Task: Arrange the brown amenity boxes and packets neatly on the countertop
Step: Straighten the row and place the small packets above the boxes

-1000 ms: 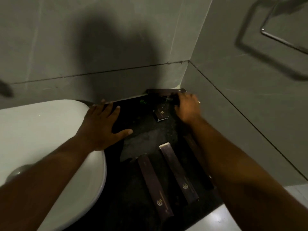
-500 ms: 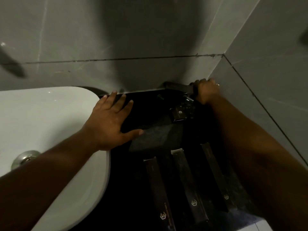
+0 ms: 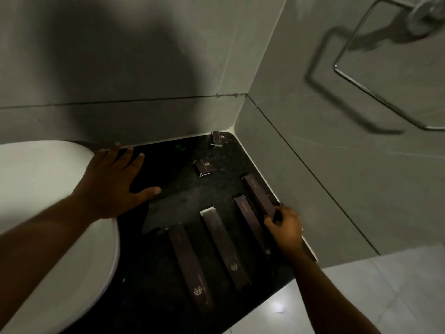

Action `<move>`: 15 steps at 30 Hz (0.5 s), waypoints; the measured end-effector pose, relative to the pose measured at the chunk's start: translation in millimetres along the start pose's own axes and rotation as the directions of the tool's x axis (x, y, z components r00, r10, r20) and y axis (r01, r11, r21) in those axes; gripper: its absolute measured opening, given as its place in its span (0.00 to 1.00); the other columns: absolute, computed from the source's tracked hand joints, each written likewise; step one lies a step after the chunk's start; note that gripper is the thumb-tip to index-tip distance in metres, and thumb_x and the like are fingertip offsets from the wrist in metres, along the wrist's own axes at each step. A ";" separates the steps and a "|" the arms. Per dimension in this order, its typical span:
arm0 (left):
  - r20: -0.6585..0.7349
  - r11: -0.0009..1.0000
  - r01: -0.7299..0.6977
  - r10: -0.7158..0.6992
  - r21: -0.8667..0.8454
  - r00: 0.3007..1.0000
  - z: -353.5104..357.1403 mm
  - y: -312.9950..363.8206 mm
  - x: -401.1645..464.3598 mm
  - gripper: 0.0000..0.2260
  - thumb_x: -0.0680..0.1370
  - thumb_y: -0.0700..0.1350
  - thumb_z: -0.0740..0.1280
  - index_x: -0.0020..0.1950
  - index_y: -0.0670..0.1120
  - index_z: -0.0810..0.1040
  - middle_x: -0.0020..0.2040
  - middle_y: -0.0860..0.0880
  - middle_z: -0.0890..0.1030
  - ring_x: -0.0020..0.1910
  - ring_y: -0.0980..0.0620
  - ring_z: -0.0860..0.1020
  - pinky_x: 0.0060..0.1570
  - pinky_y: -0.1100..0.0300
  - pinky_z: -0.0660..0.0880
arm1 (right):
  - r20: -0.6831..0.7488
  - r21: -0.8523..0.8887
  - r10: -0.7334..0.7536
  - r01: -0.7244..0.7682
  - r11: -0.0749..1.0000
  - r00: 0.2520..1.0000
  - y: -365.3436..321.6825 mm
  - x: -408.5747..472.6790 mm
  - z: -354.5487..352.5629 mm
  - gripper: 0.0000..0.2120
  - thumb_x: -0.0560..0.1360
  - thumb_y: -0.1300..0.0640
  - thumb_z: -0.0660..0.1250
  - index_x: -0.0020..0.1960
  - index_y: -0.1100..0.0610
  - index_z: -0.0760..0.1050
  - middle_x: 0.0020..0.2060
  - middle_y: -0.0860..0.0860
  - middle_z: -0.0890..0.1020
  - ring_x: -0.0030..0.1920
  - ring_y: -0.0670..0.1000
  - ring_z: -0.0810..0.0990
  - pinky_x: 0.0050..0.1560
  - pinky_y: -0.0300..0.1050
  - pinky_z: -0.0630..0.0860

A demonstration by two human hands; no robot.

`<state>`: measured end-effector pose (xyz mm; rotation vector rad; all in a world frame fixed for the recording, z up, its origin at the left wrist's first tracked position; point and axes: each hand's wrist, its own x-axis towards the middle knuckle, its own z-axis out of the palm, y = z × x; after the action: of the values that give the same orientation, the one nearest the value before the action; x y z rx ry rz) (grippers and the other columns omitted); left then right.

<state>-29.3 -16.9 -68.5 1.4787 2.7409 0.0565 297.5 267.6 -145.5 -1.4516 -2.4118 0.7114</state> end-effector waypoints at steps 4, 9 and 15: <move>-0.018 1.000 -0.018 0.018 0.017 1.000 2.1 -0.6 -0.2 0.46 0.71 0.76 0.45 0.75 0.43 0.64 0.75 0.39 0.66 0.76 0.36 0.58 0.71 0.39 0.56 | -0.018 -0.045 0.014 -0.014 0.999 1.000 24.1 -15.1 -3.4 0.18 0.71 0.47 0.69 0.59 0.52 0.78 0.53 0.51 0.80 0.55 0.54 0.76 0.56 0.54 0.77; -0.009 1.000 -0.014 0.014 0.013 1.000 3.2 -2.1 0.3 0.48 0.69 0.77 0.42 0.77 0.46 0.60 0.77 0.41 0.62 0.77 0.39 0.54 0.74 0.41 0.52 | -0.047 -0.055 0.018 -0.021 0.998 0.999 29.7 -18.7 -2.4 0.20 0.72 0.48 0.70 0.62 0.53 0.77 0.55 0.53 0.78 0.58 0.55 0.73 0.59 0.51 0.73; 0.004 1.000 -0.008 0.008 0.015 1.000 3.2 -2.6 1.6 0.48 0.68 0.78 0.41 0.78 0.47 0.58 0.78 0.43 0.60 0.78 0.40 0.52 0.74 0.41 0.51 | -0.065 -0.078 0.015 -0.020 0.997 0.998 27.9 -20.8 -3.2 0.21 0.73 0.49 0.69 0.63 0.55 0.76 0.56 0.55 0.78 0.59 0.56 0.73 0.59 0.51 0.72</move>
<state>-32.1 -16.9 -71.8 1.4922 2.7381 0.0330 330.1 261.2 -156.3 -1.5032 -2.4063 0.5701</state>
